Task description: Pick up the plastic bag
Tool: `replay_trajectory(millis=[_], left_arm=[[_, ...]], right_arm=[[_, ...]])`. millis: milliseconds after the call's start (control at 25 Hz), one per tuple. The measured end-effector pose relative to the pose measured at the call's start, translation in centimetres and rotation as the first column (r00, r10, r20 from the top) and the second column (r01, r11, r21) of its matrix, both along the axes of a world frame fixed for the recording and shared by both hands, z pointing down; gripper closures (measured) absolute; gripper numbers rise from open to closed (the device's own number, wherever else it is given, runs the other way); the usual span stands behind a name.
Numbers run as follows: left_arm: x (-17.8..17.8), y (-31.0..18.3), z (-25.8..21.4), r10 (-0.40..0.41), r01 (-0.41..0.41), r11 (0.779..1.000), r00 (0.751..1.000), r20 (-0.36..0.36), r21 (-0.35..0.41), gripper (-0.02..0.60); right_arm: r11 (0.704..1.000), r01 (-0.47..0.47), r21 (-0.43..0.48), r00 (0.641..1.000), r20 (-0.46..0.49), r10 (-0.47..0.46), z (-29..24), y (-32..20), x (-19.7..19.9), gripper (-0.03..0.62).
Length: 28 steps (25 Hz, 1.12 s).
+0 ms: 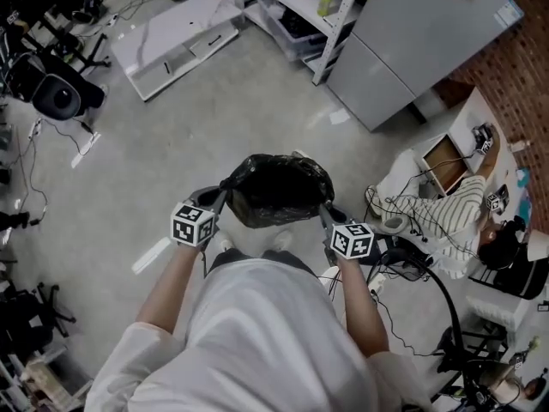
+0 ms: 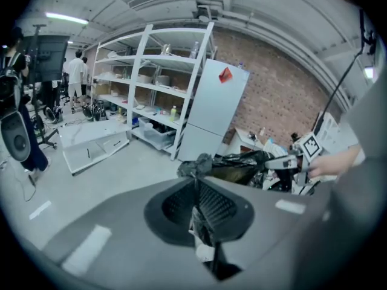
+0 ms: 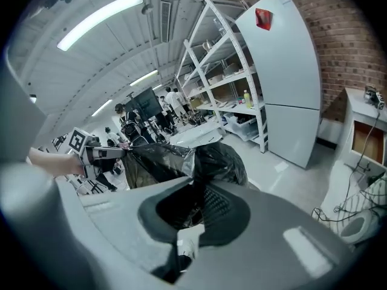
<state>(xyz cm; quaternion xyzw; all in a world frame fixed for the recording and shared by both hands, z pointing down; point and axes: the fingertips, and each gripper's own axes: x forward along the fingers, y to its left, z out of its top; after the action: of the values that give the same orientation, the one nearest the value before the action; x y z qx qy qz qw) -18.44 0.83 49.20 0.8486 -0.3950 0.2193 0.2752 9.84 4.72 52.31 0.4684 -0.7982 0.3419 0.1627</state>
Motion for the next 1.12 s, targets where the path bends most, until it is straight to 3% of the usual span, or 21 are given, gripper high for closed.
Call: replay_trajectory(millis=[560, 1120], left_arm=[[-10.8, 0.5, -7.5, -0.084, 0.091, 0.991, 0.994, -0.071, 0.096, 0.575], [-19.2, 0.5, -13.1, -0.091, 0.112, 0.973, 0.990, -0.109, 0.203, 0.575]], right_arm=[[0.991, -0.008, 0.136, 1.000, -0.007, 0.009, -7.9, -1.2, -8.8, 0.591], [0.960, 0.019, 0.278, 1.000, -0.001, -0.019, -14.7, -2.7, -17.7, 0.591]])
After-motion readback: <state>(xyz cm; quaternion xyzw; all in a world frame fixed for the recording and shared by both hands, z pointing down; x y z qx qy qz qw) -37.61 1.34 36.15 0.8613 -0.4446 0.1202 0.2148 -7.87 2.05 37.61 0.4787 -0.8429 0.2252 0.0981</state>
